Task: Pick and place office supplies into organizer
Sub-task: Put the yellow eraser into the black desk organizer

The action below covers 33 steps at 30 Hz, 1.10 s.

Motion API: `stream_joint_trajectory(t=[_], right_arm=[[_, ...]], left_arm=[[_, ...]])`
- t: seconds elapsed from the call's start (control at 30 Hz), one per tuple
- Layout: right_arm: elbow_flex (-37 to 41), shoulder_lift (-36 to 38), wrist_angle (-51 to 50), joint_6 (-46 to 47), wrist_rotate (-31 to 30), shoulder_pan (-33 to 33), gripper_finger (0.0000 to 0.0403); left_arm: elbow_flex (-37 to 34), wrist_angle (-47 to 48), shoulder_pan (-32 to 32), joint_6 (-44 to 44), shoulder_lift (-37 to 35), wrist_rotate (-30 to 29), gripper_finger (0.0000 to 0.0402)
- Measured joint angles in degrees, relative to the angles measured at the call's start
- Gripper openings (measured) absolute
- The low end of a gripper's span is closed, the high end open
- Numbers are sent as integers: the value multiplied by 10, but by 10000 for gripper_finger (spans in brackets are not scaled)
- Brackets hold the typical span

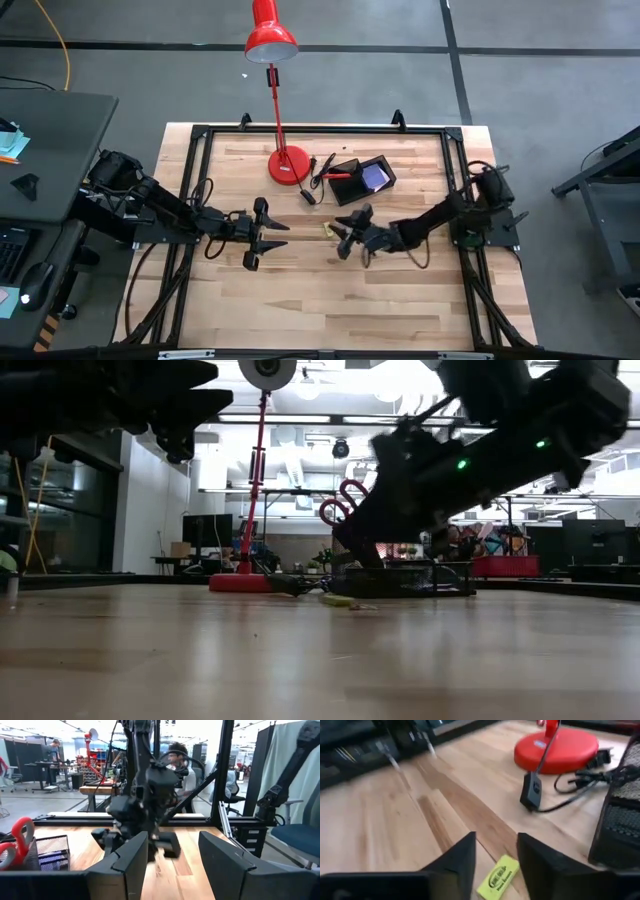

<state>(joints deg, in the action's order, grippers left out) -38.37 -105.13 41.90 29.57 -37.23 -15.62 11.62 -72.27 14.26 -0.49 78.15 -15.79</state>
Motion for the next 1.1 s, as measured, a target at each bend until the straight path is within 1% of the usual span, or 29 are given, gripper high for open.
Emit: stream_joint_trajectory(t=[0.1, 0.17, 0.27, 0.33, 0.43, 0.5, 0.6, 0.73, 1.1], right_arm=[[-47, -24, -67, 1, -4, 0, 169], [-77, -34, -100, 4, -18, -3, 193], [-115, -46, -159, 20, -61, -13, 219], [-137, -53, -200, 36, -84, -16, 228], [-160, -63, -246, 70, -98, -18, 231], [-166, -74, -249, 79, -105, -17, 232], [-168, -93, -245, 89, -134, -17, 232], [-167, -111, -245, 118, -126, -16, 232], [-168, -112, -258, 126, -133, -16, 231]], left_arm=[[0, 1, 0, 0, 0, -11, 168], [0, 2, 0, 0, 0, -16, 168], [0, 4, 0, 0, 0, -18, 168], [0, 4, 0, 0, 0, -18, 168], [0, 4, 0, 0, 0, -18, 168], [0, 4, 0, 0, 0, -18, 168], [0, 5, 0, 0, 0, -18, 168], [0, 9, 0, 0, 0, -18, 168], [0, 10, 0, 0, 0, -19, 168]])
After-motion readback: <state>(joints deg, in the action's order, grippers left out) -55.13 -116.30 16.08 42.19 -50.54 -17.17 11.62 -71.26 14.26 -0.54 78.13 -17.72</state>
